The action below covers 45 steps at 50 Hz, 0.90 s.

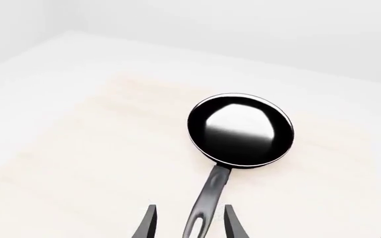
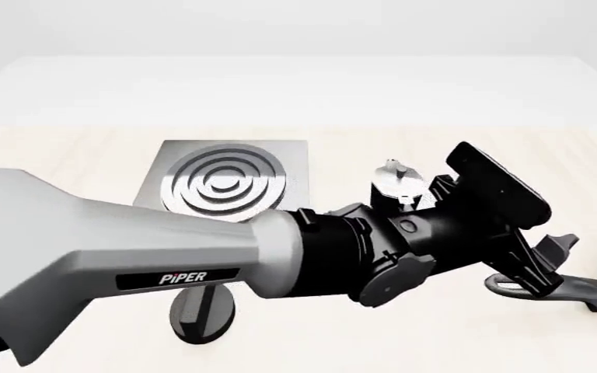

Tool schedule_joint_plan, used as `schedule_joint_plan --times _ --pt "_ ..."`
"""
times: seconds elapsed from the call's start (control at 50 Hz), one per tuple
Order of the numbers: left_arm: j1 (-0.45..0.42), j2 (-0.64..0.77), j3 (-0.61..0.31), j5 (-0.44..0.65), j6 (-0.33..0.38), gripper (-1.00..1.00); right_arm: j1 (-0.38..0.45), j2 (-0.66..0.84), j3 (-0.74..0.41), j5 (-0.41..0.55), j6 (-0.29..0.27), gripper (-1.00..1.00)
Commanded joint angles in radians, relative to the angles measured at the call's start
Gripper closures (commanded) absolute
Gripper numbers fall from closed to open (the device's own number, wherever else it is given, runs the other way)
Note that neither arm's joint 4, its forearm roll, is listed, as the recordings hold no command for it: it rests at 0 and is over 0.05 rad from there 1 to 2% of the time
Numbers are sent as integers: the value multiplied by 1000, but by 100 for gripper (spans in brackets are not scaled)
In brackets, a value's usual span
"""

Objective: Put the frying pan on the stove.

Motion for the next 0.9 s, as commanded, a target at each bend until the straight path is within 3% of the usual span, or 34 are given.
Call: schedule_joint_plan --times 0.02,0.9 --pt "0 39 -60 35 -3 -100 2 0 -16 14 3 -100" --pt "4 169 -236 139 -21 -100 -4 0 -25 12 19 -100"
